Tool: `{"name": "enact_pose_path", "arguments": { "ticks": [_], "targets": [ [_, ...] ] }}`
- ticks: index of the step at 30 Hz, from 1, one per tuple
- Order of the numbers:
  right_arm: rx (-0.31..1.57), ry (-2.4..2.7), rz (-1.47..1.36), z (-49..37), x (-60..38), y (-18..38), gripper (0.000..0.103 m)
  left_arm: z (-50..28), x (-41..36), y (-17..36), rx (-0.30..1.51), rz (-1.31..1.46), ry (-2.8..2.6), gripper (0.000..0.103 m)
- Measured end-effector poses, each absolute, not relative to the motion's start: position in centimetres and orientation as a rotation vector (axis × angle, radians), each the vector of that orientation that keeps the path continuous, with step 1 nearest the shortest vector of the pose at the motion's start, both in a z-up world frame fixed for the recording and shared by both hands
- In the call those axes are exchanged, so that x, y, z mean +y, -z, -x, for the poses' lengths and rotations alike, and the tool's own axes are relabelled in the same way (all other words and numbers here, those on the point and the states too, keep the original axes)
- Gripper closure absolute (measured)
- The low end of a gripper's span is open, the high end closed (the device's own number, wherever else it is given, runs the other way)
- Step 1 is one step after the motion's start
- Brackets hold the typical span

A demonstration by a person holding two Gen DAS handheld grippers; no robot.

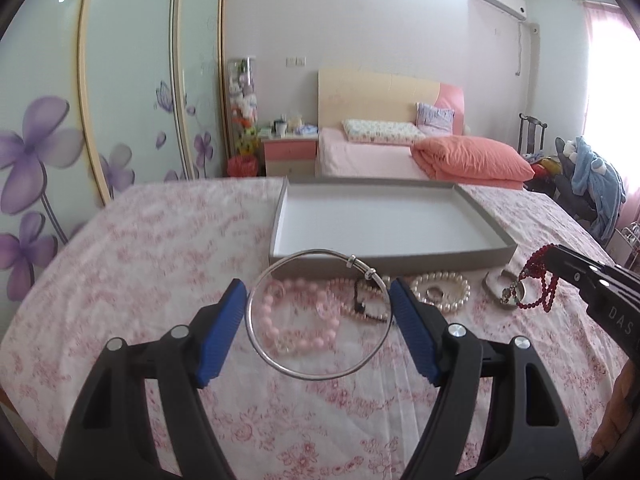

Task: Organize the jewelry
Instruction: 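Carry the bangle with the left tool and necklace with the right tool into the tray, release both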

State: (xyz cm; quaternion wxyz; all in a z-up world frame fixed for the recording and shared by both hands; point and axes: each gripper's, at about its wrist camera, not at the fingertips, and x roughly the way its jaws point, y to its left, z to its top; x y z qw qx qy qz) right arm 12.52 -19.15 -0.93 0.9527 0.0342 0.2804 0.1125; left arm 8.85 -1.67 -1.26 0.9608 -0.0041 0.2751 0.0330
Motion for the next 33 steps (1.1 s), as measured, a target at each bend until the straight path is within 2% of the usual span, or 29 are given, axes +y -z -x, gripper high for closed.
{"name": "enact_pose_path", "arguments": {
  "ticks": [12, 23, 33],
  "targets": [
    [0.451, -0.216, -0.069, -13.2, -19.3, -1.7, 0.094, -9.7, -2.7, -1.5, 0.447, -0.067, -0.091, 0.031],
    [0.355, -0.187, -0.064, -17.3, -18.9, -3.9, 0.094, -14.9, -2.1, -3.1, 0.417, -0.057, -0.090, 0.031],
    [0.430, -0.177, -0.098, -25.1, -18.3, -2.1, 0.094, -23.1, -1.4, -1.5, 0.463, -0.047, -0.094, 0.031]
  ]
}}
